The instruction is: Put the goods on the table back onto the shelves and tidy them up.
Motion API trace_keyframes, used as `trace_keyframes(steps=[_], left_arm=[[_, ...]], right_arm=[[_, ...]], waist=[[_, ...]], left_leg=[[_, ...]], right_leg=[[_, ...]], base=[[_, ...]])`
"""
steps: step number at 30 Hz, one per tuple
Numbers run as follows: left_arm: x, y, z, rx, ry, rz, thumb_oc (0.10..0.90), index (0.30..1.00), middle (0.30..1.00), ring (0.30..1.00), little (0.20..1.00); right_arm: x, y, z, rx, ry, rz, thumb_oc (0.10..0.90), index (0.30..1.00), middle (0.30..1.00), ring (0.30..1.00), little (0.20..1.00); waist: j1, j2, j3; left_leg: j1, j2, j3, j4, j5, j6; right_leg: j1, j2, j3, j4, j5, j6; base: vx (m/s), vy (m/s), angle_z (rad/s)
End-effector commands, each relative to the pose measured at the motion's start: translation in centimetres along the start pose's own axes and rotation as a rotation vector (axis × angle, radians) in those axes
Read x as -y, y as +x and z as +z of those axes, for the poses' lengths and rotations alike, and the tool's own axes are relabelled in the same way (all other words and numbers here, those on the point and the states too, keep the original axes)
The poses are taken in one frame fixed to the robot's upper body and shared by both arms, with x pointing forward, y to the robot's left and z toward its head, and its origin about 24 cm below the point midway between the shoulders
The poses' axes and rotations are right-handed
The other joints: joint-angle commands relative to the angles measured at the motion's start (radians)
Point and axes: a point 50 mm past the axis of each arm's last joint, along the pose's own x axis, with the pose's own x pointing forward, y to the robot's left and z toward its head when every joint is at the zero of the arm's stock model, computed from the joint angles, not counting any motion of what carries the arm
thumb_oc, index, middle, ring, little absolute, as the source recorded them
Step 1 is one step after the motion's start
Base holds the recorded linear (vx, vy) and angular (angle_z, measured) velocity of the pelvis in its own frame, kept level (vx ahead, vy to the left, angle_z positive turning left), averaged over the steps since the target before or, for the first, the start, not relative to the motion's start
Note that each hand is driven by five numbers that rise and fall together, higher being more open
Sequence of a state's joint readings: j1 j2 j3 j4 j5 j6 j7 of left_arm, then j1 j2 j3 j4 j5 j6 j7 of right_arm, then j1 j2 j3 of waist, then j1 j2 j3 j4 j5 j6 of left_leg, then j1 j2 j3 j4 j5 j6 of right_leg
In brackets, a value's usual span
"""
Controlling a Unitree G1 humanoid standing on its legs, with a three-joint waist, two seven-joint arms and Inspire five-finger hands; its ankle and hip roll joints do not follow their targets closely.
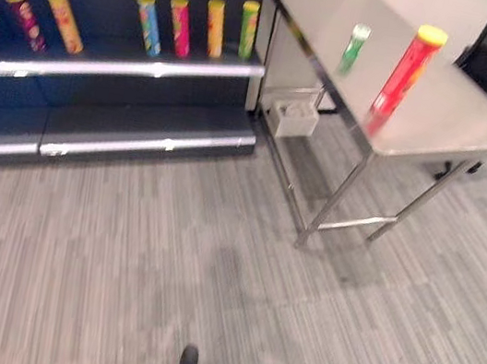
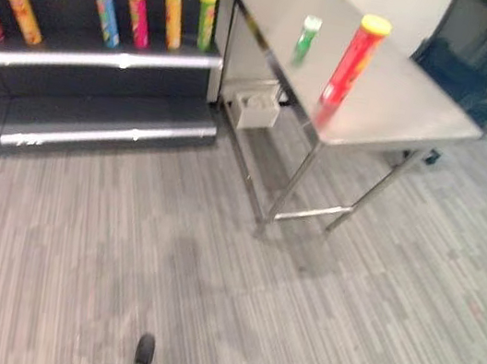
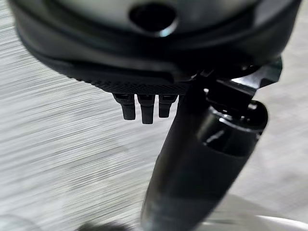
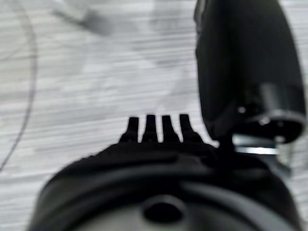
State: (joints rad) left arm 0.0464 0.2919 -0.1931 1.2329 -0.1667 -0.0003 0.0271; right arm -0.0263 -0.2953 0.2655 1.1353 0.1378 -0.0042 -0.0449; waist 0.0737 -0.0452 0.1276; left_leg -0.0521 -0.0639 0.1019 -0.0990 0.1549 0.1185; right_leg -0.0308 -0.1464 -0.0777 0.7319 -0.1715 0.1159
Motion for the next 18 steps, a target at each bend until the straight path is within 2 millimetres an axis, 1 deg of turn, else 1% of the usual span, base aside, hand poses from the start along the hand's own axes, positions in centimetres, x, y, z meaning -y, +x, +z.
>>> trace_keyframes(steps=[1,2,3,4,5,6,7,8,10,11,12,13,15,17,18], left_arm=[[-1.0,0.1,4.8,0.181,-0.024,0.023,0.800,0.900,0.900,0.900,0.900],[-1.2,0.1,5.0,0.192,-0.026,0.028,0.800,0.900,0.900,0.900,0.900],[-1.2,0.0,5.4,0.205,-0.028,0.031,0.800,0.900,0.900,0.900,0.900],[-1.3,0.0,6.1,0.229,-0.022,0.032,0.800,0.900,0.900,0.900,0.900],[-1.3,0.0,6.1,0.229,-0.022,0.032,0.800,0.900,0.900,0.900,0.900],[-1.1,0.0,6.8,0.248,-0.007,0.027,0.800,0.900,0.900,0.900,0.900],[-1.2,0.0,7.1,0.256,0.002,0.034,0.800,0.900,0.900,0.900,0.900],[-1.1,-0.1,7.6,0.268,0.007,0.033,0.800,0.900,0.900,0.900,0.900],[-1.1,-0.1,7.9,0.278,0.019,0.035,0.800,0.900,0.900,0.900,0.900],[-1.0,-0.1,7.9,0.281,0.032,0.035,0.800,0.900,0.900,0.900,0.900],[-1.0,-0.1,7.9,0.281,0.032,0.035,0.800,0.900,0.900,0.900,0.900],[-0.9,0.0,7.5,0.269,0.034,0.035,0.800,0.900,0.900,0.900,0.900],[-0.6,0.0,7.6,0.272,0.018,0.032,0.800,0.900,0.900,0.900,0.900],[-0.4,0.0,7.7,0.280,-0.010,0.026,0.800,0.900,0.900,0.900,0.900],[-0.2,-0.1,8.1,0.296,-0.032,0.020,0.800,0.900,0.900,0.900,0.900]], right_arm=[[2.5,0.2,3.3,0.112,0.010,-0.077,0.800,0.900,0.900,0.900,0.900],[2.3,0.2,3.5,0.118,0.011,-0.074,0.800,0.900,0.900,0.900,0.900],[2.2,0.2,3.5,0.119,0.016,-0.074,0.800,0.900,0.900,0.900,0.900],[2.3,0.2,3.3,0.114,0.024,-0.079,0.800,0.900,0.900,0.900,0.900],[2.3,0.2,3.3,0.114,0.024,-0.079,0.800,0.900,0.900,0.900,0.900],[2.6,0.2,3.4,0.111,0.034,-0.094,0.800,0.900,0.900,0.900,0.900],[2.8,0.2,3.4,0.111,0.042,-0.099,0.800,0.900,0.900,0.900,0.900],[2.9,0.2,3.2,0.104,0.049,-0.105,0.800,0.900,0.900,0.900,0.900],[2.9,0.2,2.6,0.083,0.057,-0.109,0.800,0.900,0.900,0.900,0.900],[3.1,0.1,1.7,0.053,0.059,-0.115,0.800,0.900,0.900,0.900,0.900],[3.1,0.1,1.6,0.053,0.059,-0.115,0.800,0.900,0.900,0.900,0.900],[3.2,-0.1,0.4,0.015,0.057,-0.121,0.800,0.900,0.900,0.900,0.900],[3.7,-0.2,-0.4,-0.010,0.066,-0.137,0.800,0.900,0.900,0.900,0.900],[4.1,-0.3,-0.8,-0.022,0.072,-0.149,0.800,0.900,0.900,0.900,0.900],[4.4,-0.3,-0.8,-0.022,0.074,-0.157,0.800,0.900,0.900,0.900,0.900]], waist=[[0.023,0.024,0.060],[0.017,0.036,0.068],[0.006,0.045,0.072],[-0.011,0.051,0.080],[-0.012,0.052,0.082],[-0.032,0.049,0.093],[-0.044,0.043,0.098],[-0.058,0.037,0.100],[-0.079,0.026,0.103],[-0.088,0.015,0.098],[-0.089,0.015,0.100],[-0.090,0.009,0.085],[-0.093,0.011,0.067],[-0.096,0.016,0.056],[-0.096,0.018,0.051]], left_leg=[[-0.048,0.036,-0.005,0.068,-0.067,-0.069],[-0.018,0.041,-0.003,0.054,-0.081,-0.066],[0.012,0.046,-0.003,0.043,-0.096,-0.072],[0.052,0.050,0.004,0.034,-0.119,-0.083],[0.054,0.051,0.003,0.034,-0.119,-0.084],[0.084,0.052,0.011,0.027,-0.136,-0.098],[0.105,0.049,0.008,0.021,-0.147,-0.104],[0.125,0.044,0.003,0.013,-0.158,-0.111],[0.148,0.043,-0.008,0.012,-0.176,-0.120],[0.170,0.041,-0.022,0.012,-0.193,-0.127],[0.172,0.041,-0.023,0.012,-0.193,-0.128],[0.194,0.050,-0.030,0.012,-0.209,-0.135],[0.206,0.074,-0.034,0.012,-0.212,-0.151],[0.213,0.098,-0.044,0.015,-0.211,-0.166],[0.213,0.118,-0.048,0.032,-0.214,-0.179]], right_leg=[[0.052,-0.058,-0.026,-0.181,0.318,0.028],[0.010,-0.086,-0.063,-0.137,0.304,0.028],[-0.012,-0.104,-0.116,-0.170,0.258,0.013],[-0.031,-0.112,-0.189,-0.293,0.199,0.008],[-0.028,-0.112,-0.191,-0.295,0.199,0.007],[-0.057,-0.085,-0.218,-0.465,0.194,0.017],[-0.068,-0.066,-0.212,-0.554,0.211,0.025],[-0.085,-0.045,-0.193,-0.642,0.246,0.040],[-0.107,-0.025,-0.146,-0.726,0.294,0.063],[-0.092,-0.021,-0.115,-0.766,0.315,0.068],[-0.089,-0.020,-0.116,-0.769,0.316,0.069],[-0.065,-0.018,-0.120,-0.780,0.325,0.057],[-0.032,0.001,-0.135,-0.803,0.323,0.048],[-0.006,0.019,-0.147,-0.815,0.308,0.036],[0.009,0.035,-0.152,-0.819,0.290,0.024]], base=[[0.16,0.200,0.37],[0.22,0.153,0.21],[0.34,0.086,0.01],[0.28,0.026,-0.09],[0.33,-0.074,-0.22],[0.25,-0.105,-0.14],[0.35,-0.148,-0.16],[0.28,-0.119,-0.10],[0.30,-0.139,0.20],[0.25,-0.126,0.64],[0.32,-0.187,0.67],[0.25,-0.168,0.27],[0.29,-0.247,0.25],[0.21,-0.251,0.50],[0.21,-0.265,0.18]])
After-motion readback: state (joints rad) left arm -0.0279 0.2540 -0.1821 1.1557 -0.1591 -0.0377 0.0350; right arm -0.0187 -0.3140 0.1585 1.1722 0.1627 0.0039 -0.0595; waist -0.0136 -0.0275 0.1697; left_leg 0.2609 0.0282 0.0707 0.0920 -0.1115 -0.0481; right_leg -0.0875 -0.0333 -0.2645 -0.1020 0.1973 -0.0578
